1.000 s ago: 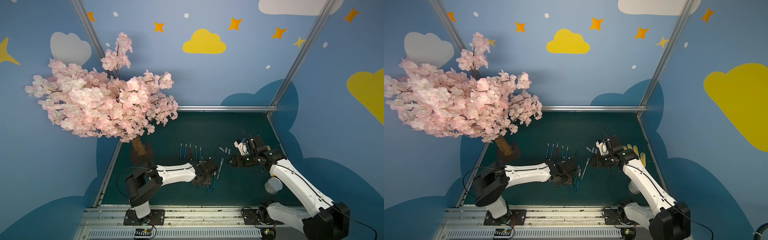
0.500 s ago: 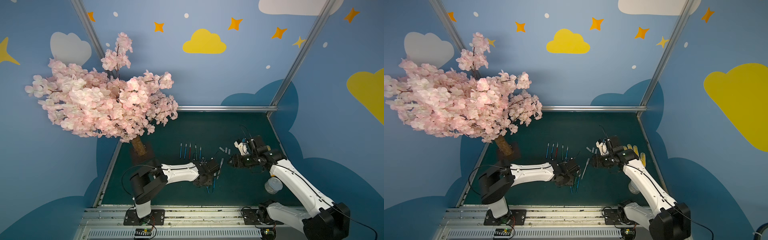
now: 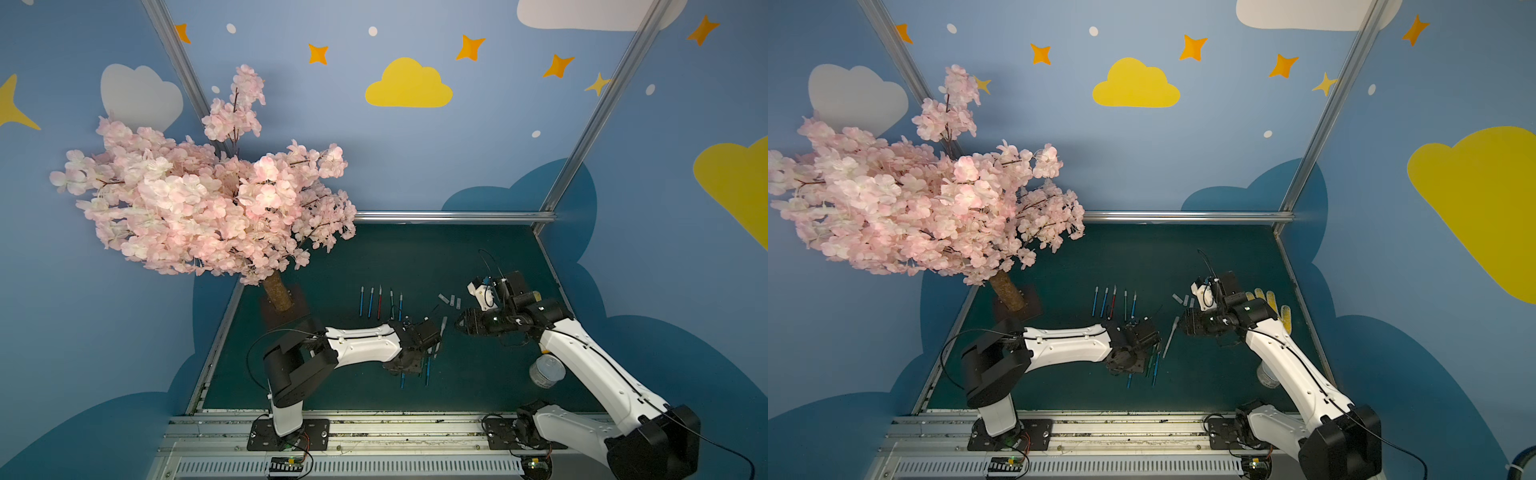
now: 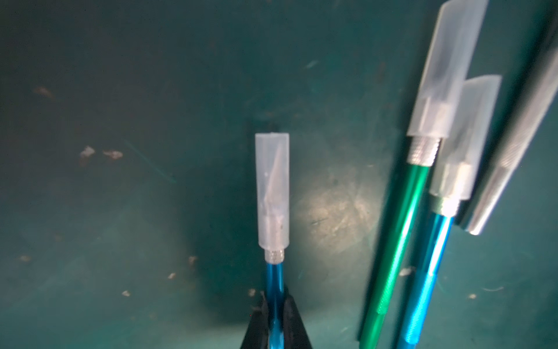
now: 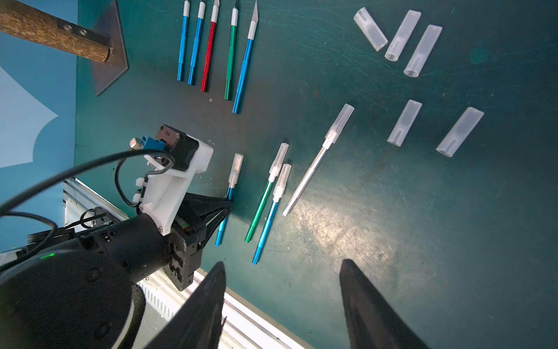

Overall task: Remove protective caps from carving knives
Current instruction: Pick up the carving knife from the center of the board.

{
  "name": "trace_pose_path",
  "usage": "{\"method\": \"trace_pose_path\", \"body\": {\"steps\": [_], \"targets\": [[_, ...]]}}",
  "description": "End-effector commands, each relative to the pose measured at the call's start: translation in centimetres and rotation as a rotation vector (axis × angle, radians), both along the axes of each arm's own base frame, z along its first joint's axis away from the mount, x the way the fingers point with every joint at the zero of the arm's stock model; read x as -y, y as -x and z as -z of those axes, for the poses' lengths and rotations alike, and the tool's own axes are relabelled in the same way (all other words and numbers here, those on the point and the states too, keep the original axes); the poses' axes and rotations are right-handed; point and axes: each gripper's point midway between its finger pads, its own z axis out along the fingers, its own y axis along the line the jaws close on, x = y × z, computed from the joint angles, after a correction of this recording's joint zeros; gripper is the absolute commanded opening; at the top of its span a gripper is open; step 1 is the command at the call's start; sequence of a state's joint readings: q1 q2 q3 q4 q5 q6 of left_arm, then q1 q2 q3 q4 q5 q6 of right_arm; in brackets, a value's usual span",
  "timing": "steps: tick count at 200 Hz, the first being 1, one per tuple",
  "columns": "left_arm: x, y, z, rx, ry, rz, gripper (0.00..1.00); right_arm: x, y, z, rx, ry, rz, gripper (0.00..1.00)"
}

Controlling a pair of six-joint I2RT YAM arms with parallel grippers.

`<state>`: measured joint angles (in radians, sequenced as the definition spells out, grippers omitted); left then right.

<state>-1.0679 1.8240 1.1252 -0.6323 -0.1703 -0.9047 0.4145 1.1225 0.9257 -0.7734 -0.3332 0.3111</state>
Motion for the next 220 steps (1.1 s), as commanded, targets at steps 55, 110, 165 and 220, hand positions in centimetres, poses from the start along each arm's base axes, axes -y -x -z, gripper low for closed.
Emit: {"method": "trace_pose_path", "body": {"steps": [55, 110, 165, 220], "targets": [[-3.5, 1.3, 2.0, -0.059, -0.180, 0.064, 0.15, 1.6, -1.5, -1.4, 0.156, 0.076, 0.076, 0.63], [-3.4, 2.0, 2.2, -0.084, -0.203, 0.079, 0.18, 2.4, -2.2, -1.6, 0.158, 0.112, 0.137, 0.64], [-3.7, 2.4, 2.7, -0.096, -0.220, 0.085, 0.19, 2.9, -3.0, -2.1, 0.122, 0.145, 0.207, 0.64], [-3.5, 2.3, 2.8, -0.091, -0.210, 0.086, 0.13, 1.8, -3.3, -4.5, 0.274, 0.074, 0.146, 0.63]]}}
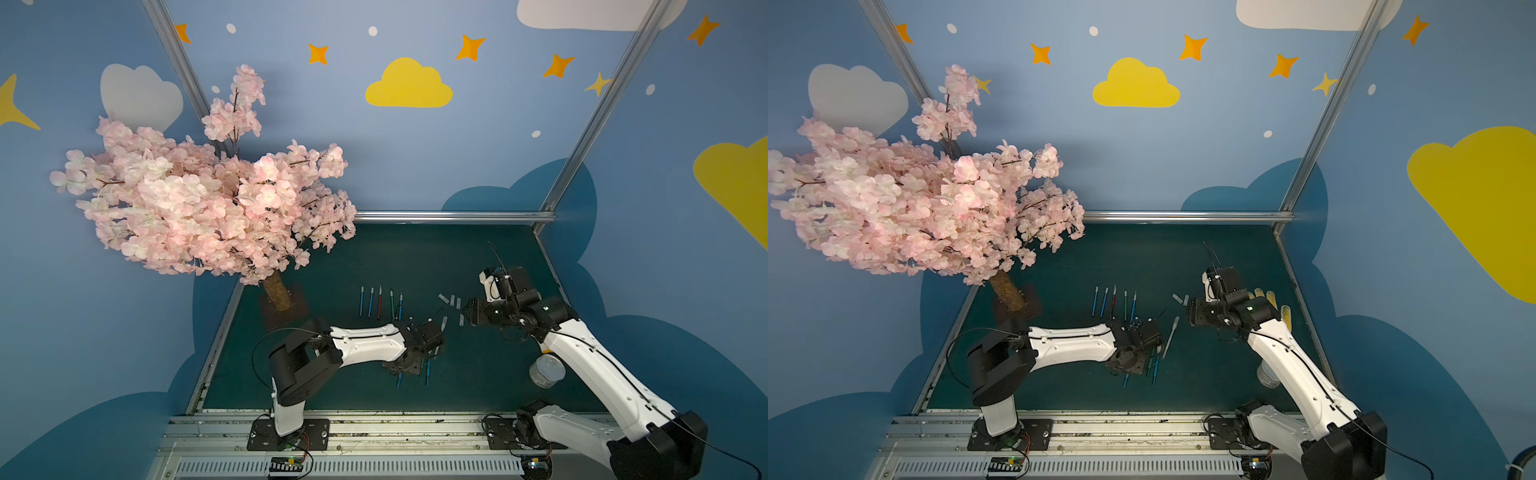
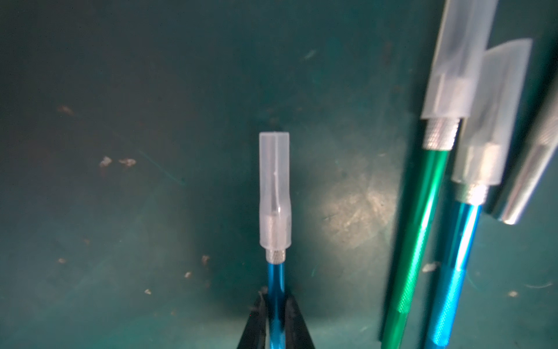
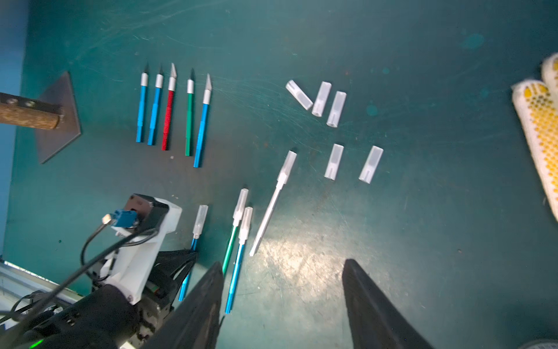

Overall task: Remove protective caps from carving knives
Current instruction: Pick up the carving knife from the center of the board.

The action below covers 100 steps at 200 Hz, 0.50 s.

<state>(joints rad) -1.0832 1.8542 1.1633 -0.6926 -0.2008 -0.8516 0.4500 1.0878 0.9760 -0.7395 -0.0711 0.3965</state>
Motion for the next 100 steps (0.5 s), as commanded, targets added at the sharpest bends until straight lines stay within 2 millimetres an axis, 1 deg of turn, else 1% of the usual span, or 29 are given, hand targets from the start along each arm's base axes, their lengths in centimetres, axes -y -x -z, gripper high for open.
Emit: {"method": "trace_pose_path", "body": {"steps": [1, 31, 56, 79, 100], "targets": [[-3.1, 2.1, 2.7, -0.091, -0.144, 0.019, 0.13, -0.5, -0.3, -2.1, 0.116, -0.031, -0.042, 0.63], [-3.1, 2.2, 3.0, -0.099, -0.144, 0.019, 0.11, -0.9, 0.1, -4.1, 0.196, -0.061, -0.090, 0.63], [-3.1, 2.3, 3.2, -0.101, -0.150, 0.019, 0.10, -0.9, 0.3, -5.3, 0.268, -0.071, -0.113, 0.63], [-3.0, 2.3, 3.2, -0.098, -0.142, 0.022, 0.10, -0.9, 0.4, -5.7, 0.299, -0.082, -0.114, 0.64], [-2.6, 2.1, 2.9, -0.094, -0.127, 0.024, 0.10, -0.9, 0.4, -5.5, 0.292, -0.081, -0.112, 0.63]]}}
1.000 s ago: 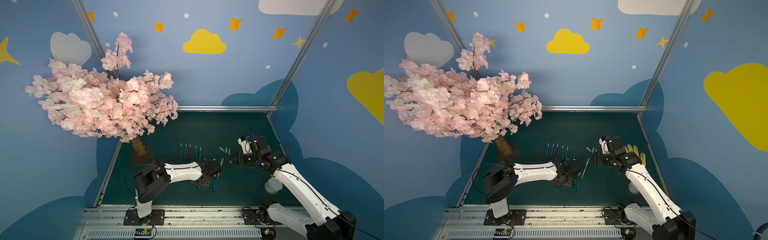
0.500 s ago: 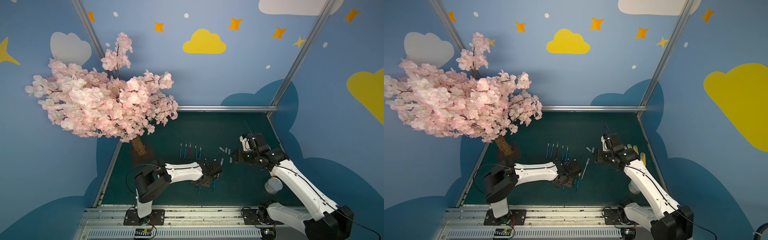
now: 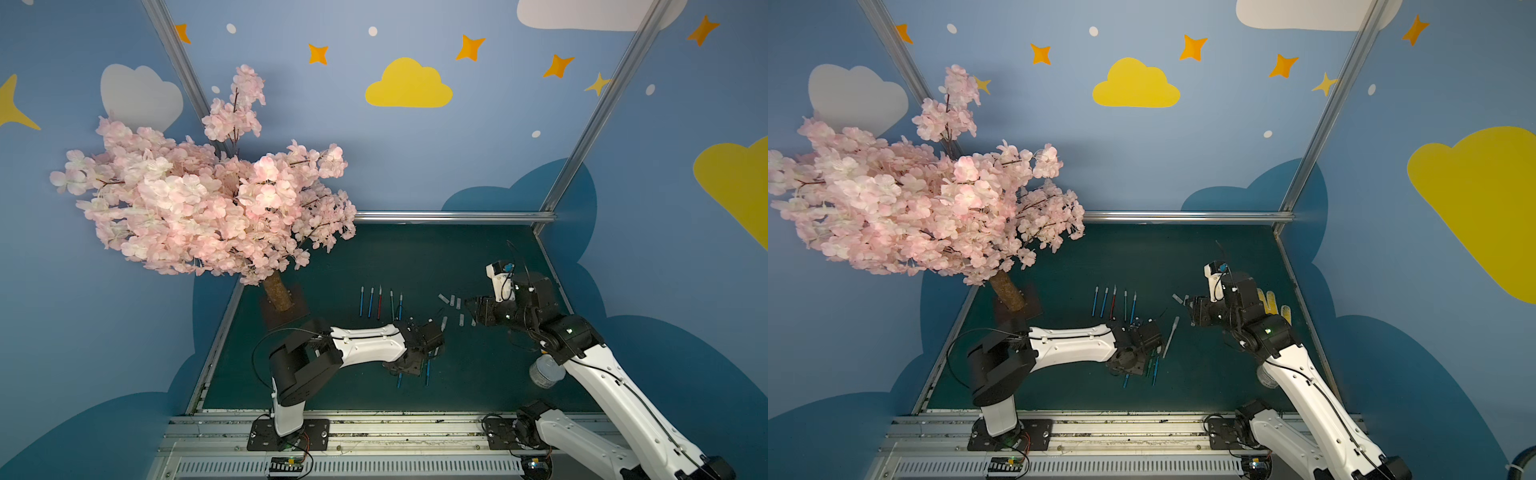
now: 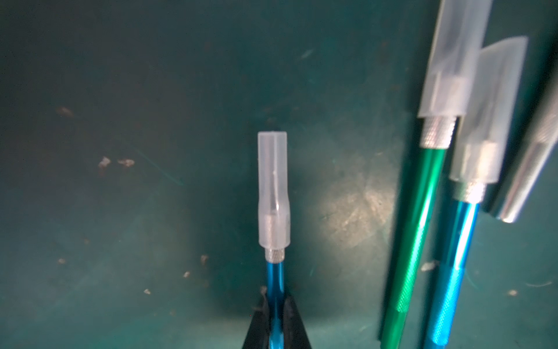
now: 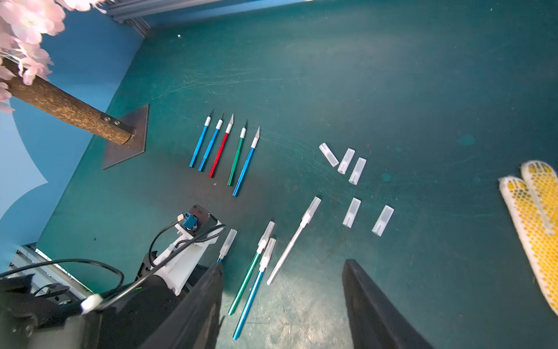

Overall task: Remove protective caps from carving knives
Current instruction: Pick up the carving knife from the center of the board.

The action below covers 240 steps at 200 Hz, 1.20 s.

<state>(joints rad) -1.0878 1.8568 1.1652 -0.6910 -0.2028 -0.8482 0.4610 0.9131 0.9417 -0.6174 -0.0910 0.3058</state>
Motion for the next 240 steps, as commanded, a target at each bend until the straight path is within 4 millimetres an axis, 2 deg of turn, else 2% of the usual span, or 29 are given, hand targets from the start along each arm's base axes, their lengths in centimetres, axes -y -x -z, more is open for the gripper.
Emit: {"method": "trace_pose_path", "body": {"steps": [1, 64, 132, 182, 240], "targets": [[-2.7, 2.0, 2.8, -0.095, -0.127, 0.017, 0.10, -0.3, 0.1, 0.0, 0.024, -0.003, -0.022, 0.63], [-1.3, 0.9, 0.9, -0.045, 0.033, -0.001, 0.09, -1.1, 0.3, 0.4, -0.016, -0.049, -0.037, 0.63], [-1.0, -0.6, -0.8, 0.008, 0.180, 0.004, 0.10, -3.1, 0.5, 3.1, -0.162, -0.159, -0.044, 0.63], [-0.3, -1.3, -2.9, 0.071, 0.298, 0.043, 0.10, -4.1, 0.2, 4.4, -0.274, -0.218, -0.011, 0.58], [0.9, -2.3, -5.7, 0.134, 0.456, 0.064, 0.10, -6.7, 0.0, 6.2, -0.409, -0.288, -0.026, 0.56]]}}
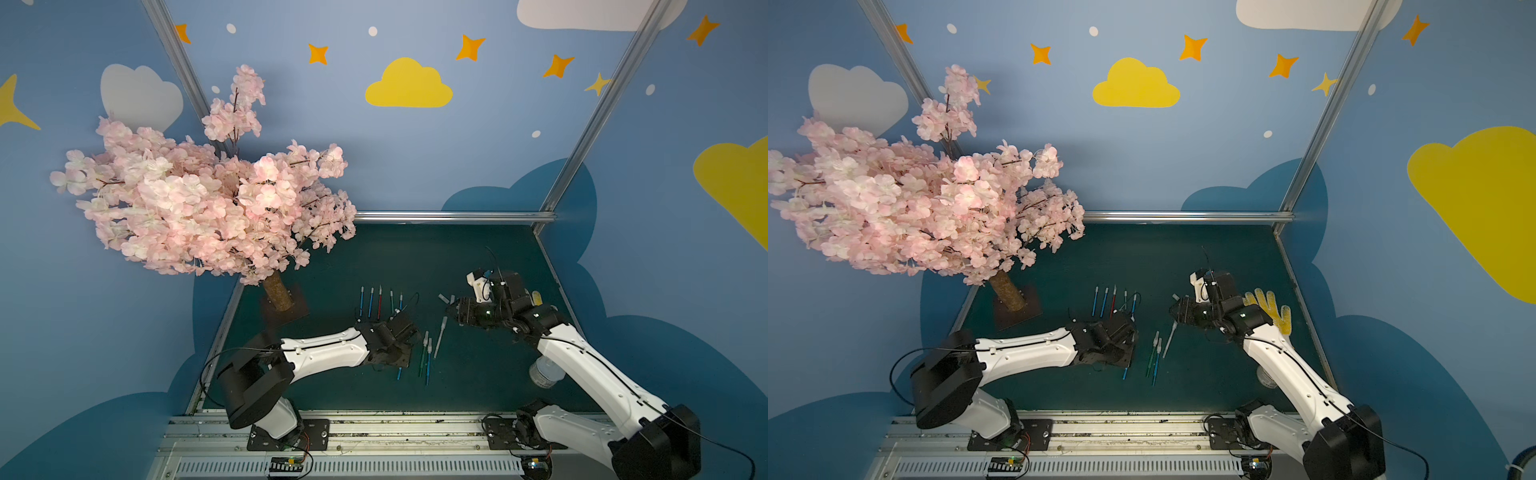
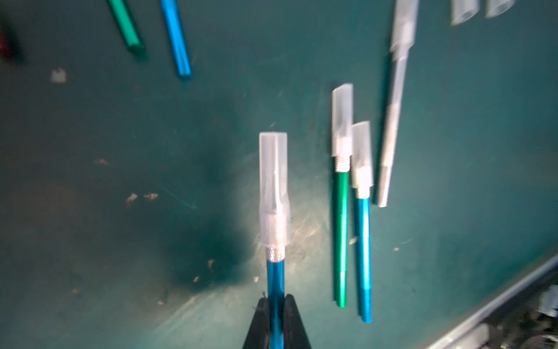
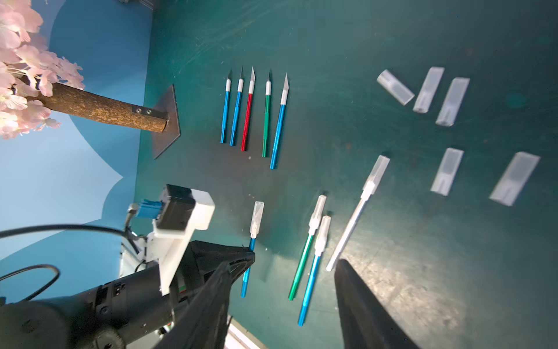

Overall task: Remove protective caps from carving knives
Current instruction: Pick up the carving knife from the center of the board.

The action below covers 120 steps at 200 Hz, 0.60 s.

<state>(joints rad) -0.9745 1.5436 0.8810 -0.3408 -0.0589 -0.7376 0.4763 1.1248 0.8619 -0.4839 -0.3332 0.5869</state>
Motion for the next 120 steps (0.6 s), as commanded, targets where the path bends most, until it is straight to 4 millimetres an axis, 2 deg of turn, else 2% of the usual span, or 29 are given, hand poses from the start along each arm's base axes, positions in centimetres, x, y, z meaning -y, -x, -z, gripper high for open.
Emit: {"method": "trace_pose_path", "body": {"steps": [1, 43, 120], "targets": [[0.9, -0.5, -1.5, 0.039, 0.084, 0.025, 0.10, -1.8, -0.1, -0.2, -0.042, -0.070, -0.014, 0.56], [1.2, -0.8, -2.2, 0.051, 0.126, 0.031, 0.09, -4.2, -0.3, 0.8, -0.079, -0.086, -0.036, 0.57], [1.7, -1.1, -3.2, 0.074, 0.187, 0.021, 0.08, -7.6, -0.1, 2.5, -0.146, -0.041, -0.071, 0.45]]}}
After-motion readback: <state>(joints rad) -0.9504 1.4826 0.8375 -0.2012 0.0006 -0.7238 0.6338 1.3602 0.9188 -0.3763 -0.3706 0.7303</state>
